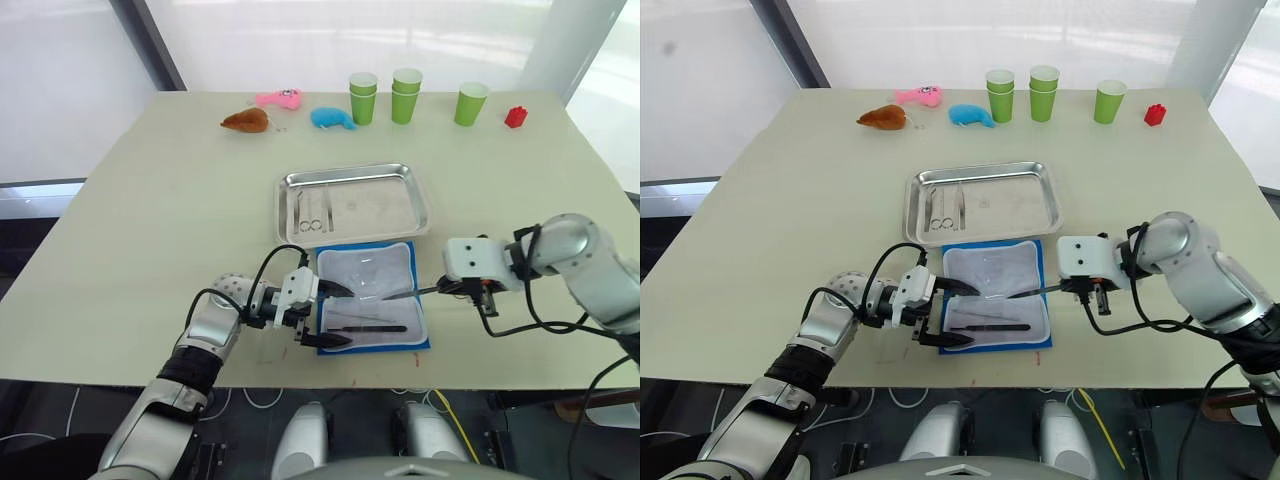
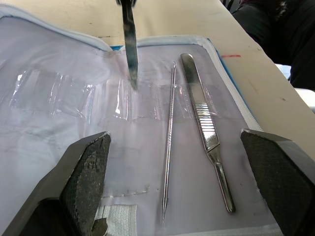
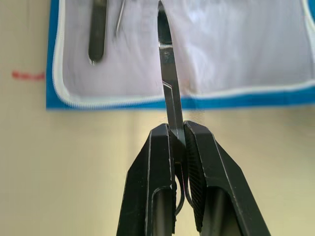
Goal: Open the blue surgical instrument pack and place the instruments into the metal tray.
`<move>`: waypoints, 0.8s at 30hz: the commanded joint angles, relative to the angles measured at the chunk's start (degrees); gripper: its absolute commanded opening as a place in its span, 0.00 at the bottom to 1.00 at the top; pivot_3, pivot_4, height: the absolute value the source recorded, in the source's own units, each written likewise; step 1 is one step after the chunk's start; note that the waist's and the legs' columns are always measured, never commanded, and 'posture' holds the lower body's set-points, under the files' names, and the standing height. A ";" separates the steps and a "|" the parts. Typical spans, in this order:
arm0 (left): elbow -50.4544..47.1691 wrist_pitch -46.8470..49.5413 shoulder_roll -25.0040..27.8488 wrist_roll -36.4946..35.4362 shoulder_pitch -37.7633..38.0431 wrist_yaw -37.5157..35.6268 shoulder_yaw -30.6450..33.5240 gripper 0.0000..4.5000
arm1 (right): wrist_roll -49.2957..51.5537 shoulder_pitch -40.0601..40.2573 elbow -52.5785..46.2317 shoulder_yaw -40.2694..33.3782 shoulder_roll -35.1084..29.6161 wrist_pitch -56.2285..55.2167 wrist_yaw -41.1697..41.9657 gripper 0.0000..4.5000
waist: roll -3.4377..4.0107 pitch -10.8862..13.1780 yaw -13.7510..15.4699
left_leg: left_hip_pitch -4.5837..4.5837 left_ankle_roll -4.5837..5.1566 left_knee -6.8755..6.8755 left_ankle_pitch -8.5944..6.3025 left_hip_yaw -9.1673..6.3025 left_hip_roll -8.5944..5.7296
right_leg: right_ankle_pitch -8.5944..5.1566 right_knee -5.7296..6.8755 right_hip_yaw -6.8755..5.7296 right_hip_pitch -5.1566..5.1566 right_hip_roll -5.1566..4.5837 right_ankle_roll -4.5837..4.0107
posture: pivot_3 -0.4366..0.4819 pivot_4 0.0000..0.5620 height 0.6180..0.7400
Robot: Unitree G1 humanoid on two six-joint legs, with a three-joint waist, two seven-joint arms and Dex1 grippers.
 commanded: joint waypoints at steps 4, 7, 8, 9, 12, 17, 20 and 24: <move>7.74 4.18 0.74 6.00 3.77 1.37 -3.93 1.00 | 4.45 1.39 3.10 -9.48 -2.08 -0.76 -0.87 0.01 | -0.03 0.06 -0.05 | 0.01 0.00 -0.02 0.00 0.06 0.00 | 0.01 -0.03 0.04 0.00 -0.02 0.01 | 0.48 0.27 1.00; 7.54 4.25 0.51 5.95 4.08 1.65 -3.98 1.00 | 8.20 -0.39 4.43 -13.99 4.67 4.02 -7.24 0.01 | -0.01 0.06 -0.16 | 0.06 0.00 -0.05 0.00 0.05 0.02 | 0.01 -0.01 0.05 0.02 0.01 0.01 | 0.48 0.27 1.00; 7.41 4.35 0.42 5.91 4.18 1.74 -4.02 1.00 | 8.96 -1.00 4.46 -14.84 6.65 5.78 -9.06 0.01 | 0.00 0.06 -0.17 | 0.07 0.00 -0.08 0.00 0.05 0.01 | 0.01 0.00 0.05 0.01 0.01 0.01 | 0.48 0.27 1.00; 7.25 4.47 0.33 5.85 4.28 1.81 -4.05 1.00 | 9.12 -1.86 4.67 -15.33 8.78 7.47 -11.30 0.01 | 0.02 0.06 -0.15 | 0.08 0.00 -0.08 0.00 0.04 0.01 | 0.02 0.01 0.05 0.02 0.02 0.02 | 0.48 0.27 1.00; 7.06 4.69 0.09 5.80 4.37 2.03 -4.11 1.00 | 9.17 -4.60 5.92 -15.73 14.38 12.78 -17.79 0.01 | 0.09 0.03 -0.04 | 0.05 0.01 -0.08 0.01 0.04 0.01 | 0.02 0.00 0.05 0.01 0.02 0.02 | 0.48 0.27 1.00; 6.84 4.99 -0.46 5.74 4.53 2.68 -4.04 1.00 | 9.44 -7.51 8.31 -15.65 23.03 20.62 -27.03 0.01 | 0.35 -0.15 0.14 | 0.03 0.01 -0.08 0.01 0.01 -0.03 | 0.03 0.00 0.06 0.01 -0.01 0.02 | 0.48 0.27 1.00; 6.47 5.33 -0.83 5.66 4.67 3.09 -4.05 1.00 | 8.97 -9.06 10.49 -15.04 28.71 23.21 -32.51 0.01 | 0.40 -0.18 0.14 | 0.00 0.03 -0.08 0.02 0.01 -0.06 | 0.03 -0.01 0.10 0.01 -0.01 0.02 | 0.48 0.27 1.00; 6.04 5.64 -1.19 5.64 4.82 3.55 -4.12 1.00 | 6.76 -12.97 18.20 -15.04 36.90 21.86 -40.94 0.01 | 0.46 -0.19 0.07 | 0.01 0.15 -0.08 0.09 0.00 -0.08 | 0.05 0.04 0.17 0.01 0.03 0.03 | 0.48 0.27 1.00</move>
